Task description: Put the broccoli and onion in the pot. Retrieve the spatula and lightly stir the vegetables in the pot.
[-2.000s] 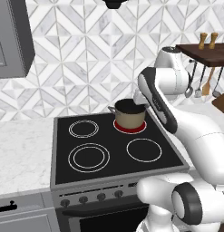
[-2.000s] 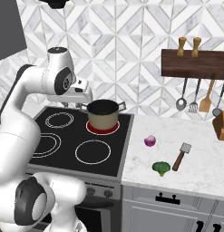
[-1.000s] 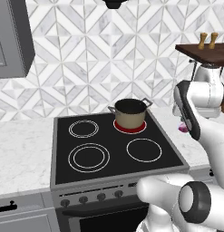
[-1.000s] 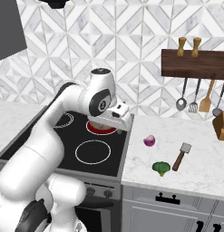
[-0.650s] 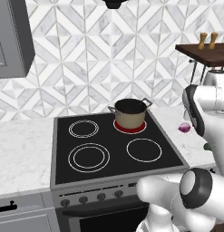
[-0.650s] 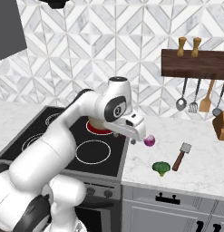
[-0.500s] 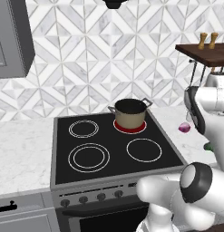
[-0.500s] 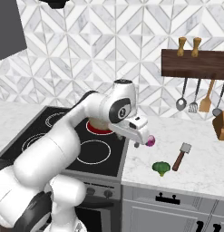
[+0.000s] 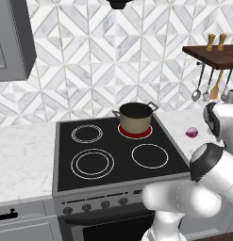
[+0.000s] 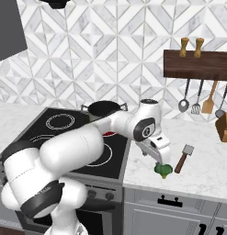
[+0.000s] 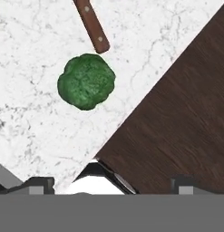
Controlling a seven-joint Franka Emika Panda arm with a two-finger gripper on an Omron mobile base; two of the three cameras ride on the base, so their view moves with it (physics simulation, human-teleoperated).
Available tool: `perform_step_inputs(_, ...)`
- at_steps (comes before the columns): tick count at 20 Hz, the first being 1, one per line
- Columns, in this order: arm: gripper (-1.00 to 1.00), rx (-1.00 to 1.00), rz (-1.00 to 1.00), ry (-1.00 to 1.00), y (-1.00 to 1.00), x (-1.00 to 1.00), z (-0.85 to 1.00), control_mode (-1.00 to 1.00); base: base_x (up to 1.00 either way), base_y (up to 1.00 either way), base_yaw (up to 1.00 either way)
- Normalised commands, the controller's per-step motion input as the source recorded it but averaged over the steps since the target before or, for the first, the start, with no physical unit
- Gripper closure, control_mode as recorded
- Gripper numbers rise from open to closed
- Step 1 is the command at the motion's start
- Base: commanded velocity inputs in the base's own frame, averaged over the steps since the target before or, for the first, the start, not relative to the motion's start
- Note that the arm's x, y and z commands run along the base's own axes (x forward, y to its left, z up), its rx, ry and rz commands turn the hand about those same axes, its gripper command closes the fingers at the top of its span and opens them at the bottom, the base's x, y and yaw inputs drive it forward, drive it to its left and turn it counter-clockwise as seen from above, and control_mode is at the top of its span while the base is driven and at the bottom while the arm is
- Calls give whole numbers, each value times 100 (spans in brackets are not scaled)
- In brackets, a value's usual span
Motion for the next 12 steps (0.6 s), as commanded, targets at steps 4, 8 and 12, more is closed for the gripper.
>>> perform_step_inputs(4, -100, -1, -4, 0, -6, 1, -13, -100, 0, 0, 0)
perform_step_inputs(8, -100, -1, -8, -1, -7, 11, -38, -100, 0, 0, 0)
perform_step_inputs(12, -100, -5, -13, -2, -22, 24, -47, -100, 0, 0, 0)
